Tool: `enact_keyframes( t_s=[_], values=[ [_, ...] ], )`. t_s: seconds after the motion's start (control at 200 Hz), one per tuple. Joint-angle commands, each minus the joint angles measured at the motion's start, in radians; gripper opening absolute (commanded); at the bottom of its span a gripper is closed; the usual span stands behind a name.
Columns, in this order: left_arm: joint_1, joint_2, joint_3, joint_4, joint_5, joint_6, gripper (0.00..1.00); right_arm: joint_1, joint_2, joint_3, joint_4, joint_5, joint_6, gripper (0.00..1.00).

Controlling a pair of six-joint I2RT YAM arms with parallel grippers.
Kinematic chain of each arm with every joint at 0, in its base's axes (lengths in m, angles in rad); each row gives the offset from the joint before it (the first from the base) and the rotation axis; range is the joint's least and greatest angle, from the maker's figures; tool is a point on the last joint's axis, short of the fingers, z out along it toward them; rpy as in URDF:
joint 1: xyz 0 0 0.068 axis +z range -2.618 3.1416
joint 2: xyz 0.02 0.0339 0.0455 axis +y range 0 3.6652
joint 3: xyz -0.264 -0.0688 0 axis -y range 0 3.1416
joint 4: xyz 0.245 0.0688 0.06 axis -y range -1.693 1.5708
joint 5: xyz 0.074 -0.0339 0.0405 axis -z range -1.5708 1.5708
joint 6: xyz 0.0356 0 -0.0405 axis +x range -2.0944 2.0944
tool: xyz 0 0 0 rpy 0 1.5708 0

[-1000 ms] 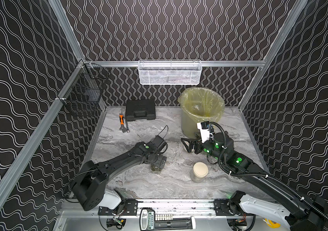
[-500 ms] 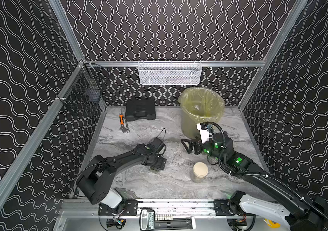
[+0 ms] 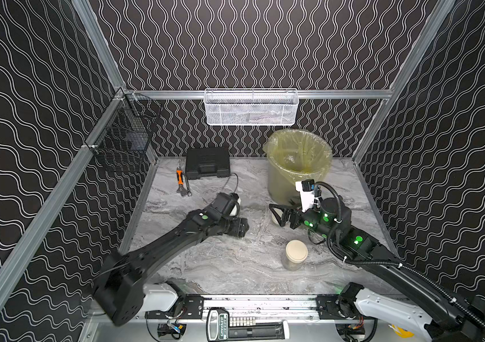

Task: Empty moldy tea leaves from jars
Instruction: Pick up the jar from the center of the board.

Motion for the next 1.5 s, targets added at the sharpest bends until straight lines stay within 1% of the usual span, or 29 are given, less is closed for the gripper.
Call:
enact_keyframes(
  t_s=[0.0, 0.11, 0.215, 0.33, 0.47, 0.53, 0.596, 0.746, 0.866, 1.001, 1.196, 1.356, 1.496],
  values=[
    [0.014, -0.081, 0.063, 0.119, 0.057, -0.067, 0.32, 0.003, -0.004, -0.028, 0.172, -0.025, 0.052, 0.98],
    [0.026, -0.126, 0.135, 0.204, 0.109, -0.13, 0.31, 0.017, 0.011, -0.072, 0.355, -0.058, 0.051, 0.97],
    [0.035, -0.148, 0.169, 0.311, 0.159, -0.196, 0.3, 0.049, 0.034, -0.11, 0.51, -0.077, -0.002, 0.98],
    [0.051, -0.166, 0.159, 0.446, 0.222, -0.292, 0.3, 0.08, 0.078, -0.146, 0.682, -0.11, -0.05, 1.0],
    [0.061, -0.185, 0.12, 0.599, 0.26, -0.388, 0.27, 0.109, 0.154, -0.171, 0.869, -0.144, -0.101, 1.0],
    [0.062, -0.187, 0.1, 0.658, 0.277, -0.423, 0.26, 0.113, 0.2, -0.175, 0.957, -0.126, -0.115, 1.0],
    [0.064, -0.187, 0.086, 0.701, 0.29, -0.45, 0.26, 0.112, 0.236, -0.164, 1.009, -0.119, -0.141, 1.0],
    [0.064, -0.195, 0.087, 0.686, 0.273, -0.441, 0.25, 0.115, 0.302, -0.101, 1.04, -0.078, -0.168, 1.0],
    [0.065, -0.208, 0.086, 0.669, 0.247, -0.429, 0.25, 0.115, 0.349, -0.039, 1.014, -0.074, -0.187, 1.0],
    [0.065, -0.21, 0.088, 0.67, 0.237, -0.428, 0.25, 0.119, 0.397, -0.009, 1.024, -0.076, -0.223, 1.0],
    [0.064, -0.204, 0.079, 0.689, 0.245, -0.441, 0.24, 0.121, 0.43, 0.04, 1.034, -0.071, -0.224, 1.0],
    [0.065, -0.199, 0.075, 0.705, 0.26, -0.455, 0.24, 0.121, 0.461, 0.079, 1.033, -0.012, -0.221, 1.0],
    [0.064, -0.196, 0.069, 0.716, 0.264, -0.463, 0.24, 0.122, 0.482, 0.119, 1.013, -0.001, -0.23, 1.0]
  ],
)
